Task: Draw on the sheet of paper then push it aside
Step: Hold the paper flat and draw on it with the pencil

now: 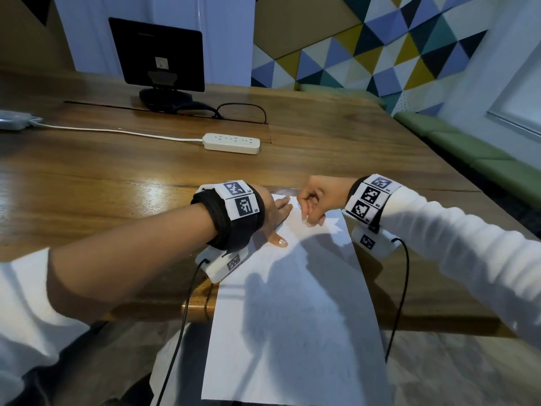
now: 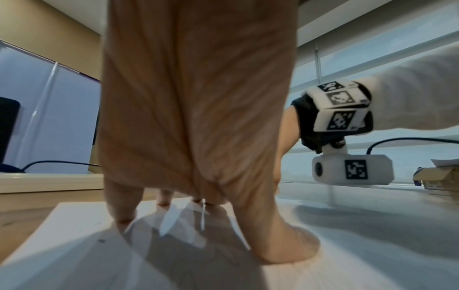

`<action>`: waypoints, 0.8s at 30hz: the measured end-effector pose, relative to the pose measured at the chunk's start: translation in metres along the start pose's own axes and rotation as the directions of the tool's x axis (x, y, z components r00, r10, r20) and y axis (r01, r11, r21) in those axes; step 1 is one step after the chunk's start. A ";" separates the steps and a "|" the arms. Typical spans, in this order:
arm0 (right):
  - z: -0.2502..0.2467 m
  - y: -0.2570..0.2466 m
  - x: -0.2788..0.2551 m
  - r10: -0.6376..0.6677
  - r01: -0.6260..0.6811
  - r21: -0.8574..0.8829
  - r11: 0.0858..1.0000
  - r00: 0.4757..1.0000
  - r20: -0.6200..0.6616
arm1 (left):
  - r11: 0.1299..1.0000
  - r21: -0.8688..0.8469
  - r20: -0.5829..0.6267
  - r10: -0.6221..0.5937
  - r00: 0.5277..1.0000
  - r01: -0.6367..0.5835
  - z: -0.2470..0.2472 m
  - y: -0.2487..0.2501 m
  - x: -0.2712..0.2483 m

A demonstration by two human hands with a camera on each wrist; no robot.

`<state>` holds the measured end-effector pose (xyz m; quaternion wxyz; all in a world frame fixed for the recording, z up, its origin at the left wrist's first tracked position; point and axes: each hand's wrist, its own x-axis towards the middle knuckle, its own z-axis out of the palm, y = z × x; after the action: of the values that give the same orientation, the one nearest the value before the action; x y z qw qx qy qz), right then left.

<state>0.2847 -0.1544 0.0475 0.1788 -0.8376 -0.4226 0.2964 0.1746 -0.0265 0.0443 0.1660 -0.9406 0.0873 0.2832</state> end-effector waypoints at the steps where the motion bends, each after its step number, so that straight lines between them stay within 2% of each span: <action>1: -0.001 0.000 0.000 -0.002 0.002 0.007 1.000 1.000 0.014 | 1.000 0.004 0.003 -0.003 1.000 0.003 0.000 0.000 0.001; 5: 0.001 0.001 0.002 -0.010 0.013 0.028 1.000 0.997 -0.079 | 1.000 -0.014 0.010 0.008 1.000 -0.008 -0.001 0.000 -0.001; 8: 0.006 -0.002 -0.003 -0.025 0.022 0.055 0.998 0.999 0.046 | 1.000 0.007 0.006 -0.005 1.000 0.005 -0.002 0.001 -0.002; 12: 0.006 -0.002 -0.001 -0.026 0.030 0.068 0.997 0.998 -0.064 | 0.998 0.049 -0.024 -0.028 0.999 0.029 0.001 0.004 -0.001; 16: 0.012 -0.002 -0.007 -0.045 0.041 0.102 0.994 0.998 0.037 | 0.997 0.070 -0.036 -0.029 0.999 0.032 0.001 0.005 -0.003; 20: 0.014 0.002 -0.002 -0.033 0.049 0.127 0.991 0.992 -0.121 | 0.995 0.095 -0.020 -0.030 0.999 0.032 0.000 0.006 -0.006; 24: 0.016 0.001 -0.014 -0.037 0.048 0.138 0.989 0.996 -0.078 | 1.000 -0.018 0.023 -0.004 1.000 0.005 -0.001 0.000 -0.006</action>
<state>0.2683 -0.1661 0.0391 0.2590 -0.8244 -0.4115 0.2897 0.1699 -0.0267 0.0483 0.1593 -0.9389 0.0806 0.2942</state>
